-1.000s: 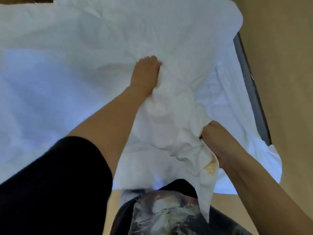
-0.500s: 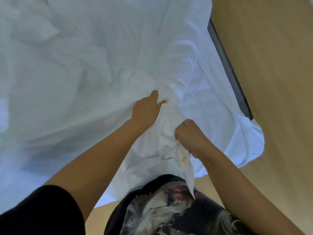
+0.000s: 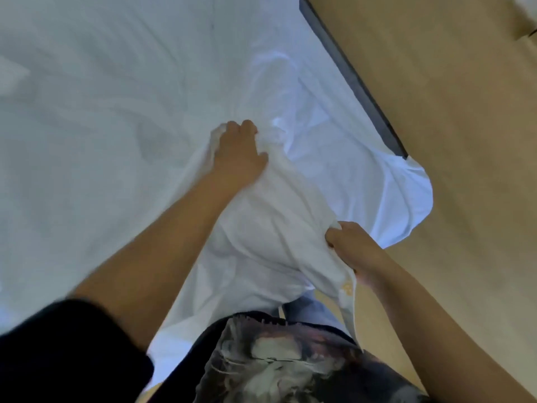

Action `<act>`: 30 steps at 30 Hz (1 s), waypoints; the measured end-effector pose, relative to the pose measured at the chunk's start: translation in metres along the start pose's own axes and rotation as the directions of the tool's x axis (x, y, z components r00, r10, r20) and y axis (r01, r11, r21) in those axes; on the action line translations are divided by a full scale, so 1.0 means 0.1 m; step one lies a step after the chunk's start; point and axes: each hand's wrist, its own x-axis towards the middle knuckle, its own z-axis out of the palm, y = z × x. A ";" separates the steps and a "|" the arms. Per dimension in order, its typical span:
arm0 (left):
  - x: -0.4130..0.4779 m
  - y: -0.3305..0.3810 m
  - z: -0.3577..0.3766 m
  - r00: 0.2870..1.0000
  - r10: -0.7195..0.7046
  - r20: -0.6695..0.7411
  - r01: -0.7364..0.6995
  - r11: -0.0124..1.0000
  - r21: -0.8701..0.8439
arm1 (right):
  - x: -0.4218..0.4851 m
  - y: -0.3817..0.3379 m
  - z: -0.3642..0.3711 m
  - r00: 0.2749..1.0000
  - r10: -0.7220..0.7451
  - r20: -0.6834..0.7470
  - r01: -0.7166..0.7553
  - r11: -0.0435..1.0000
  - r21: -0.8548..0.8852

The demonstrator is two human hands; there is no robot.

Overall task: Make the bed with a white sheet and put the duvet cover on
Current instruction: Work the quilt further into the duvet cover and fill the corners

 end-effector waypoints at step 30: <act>-0.32 0.42 0.92 0.843 -0.358 -0.401 0.359 0.930 -0.077 | 1.46 -0.11 -0.32 0.959 0.033 0.281 -0.051 0.997 0.056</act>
